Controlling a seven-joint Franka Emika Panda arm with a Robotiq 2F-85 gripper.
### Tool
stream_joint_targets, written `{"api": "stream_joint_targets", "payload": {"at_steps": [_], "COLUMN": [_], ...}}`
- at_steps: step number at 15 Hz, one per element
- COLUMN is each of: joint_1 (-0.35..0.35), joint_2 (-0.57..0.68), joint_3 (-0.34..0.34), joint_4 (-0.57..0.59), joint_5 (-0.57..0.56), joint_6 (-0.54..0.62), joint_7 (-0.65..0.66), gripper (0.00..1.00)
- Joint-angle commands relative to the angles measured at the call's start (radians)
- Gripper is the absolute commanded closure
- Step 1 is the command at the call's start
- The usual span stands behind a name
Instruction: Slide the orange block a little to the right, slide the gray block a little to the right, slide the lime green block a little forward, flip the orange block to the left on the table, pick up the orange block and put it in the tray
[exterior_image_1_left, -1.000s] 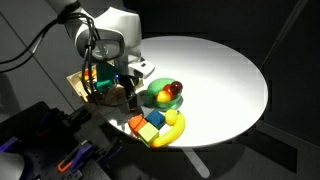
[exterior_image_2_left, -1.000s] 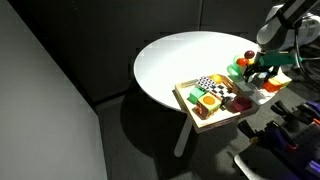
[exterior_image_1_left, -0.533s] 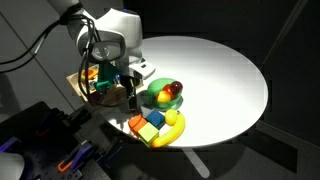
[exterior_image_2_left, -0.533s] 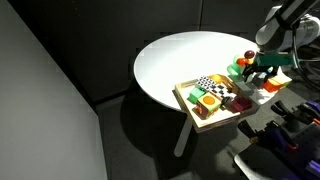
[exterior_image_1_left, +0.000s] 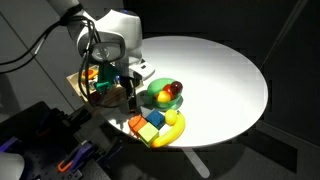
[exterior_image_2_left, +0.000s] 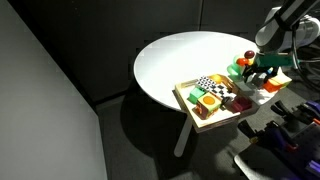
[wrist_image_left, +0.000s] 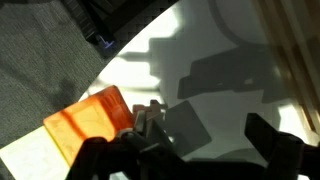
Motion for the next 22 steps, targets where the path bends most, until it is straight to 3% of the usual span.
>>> {"api": "stream_joint_targets", "payload": {"at_steps": [1,22], "joint_1": [-0.01,-0.022], "joint_2": [0.009,0.079], "joint_3": [0.004,0.002], "joint_4": [0.012,0.094], "joint_5": [0.027,0.18], "joint_6": [-0.01,0.013], "joint_7": [0.019,0.15], "gripper": [0.0,0.0]}}
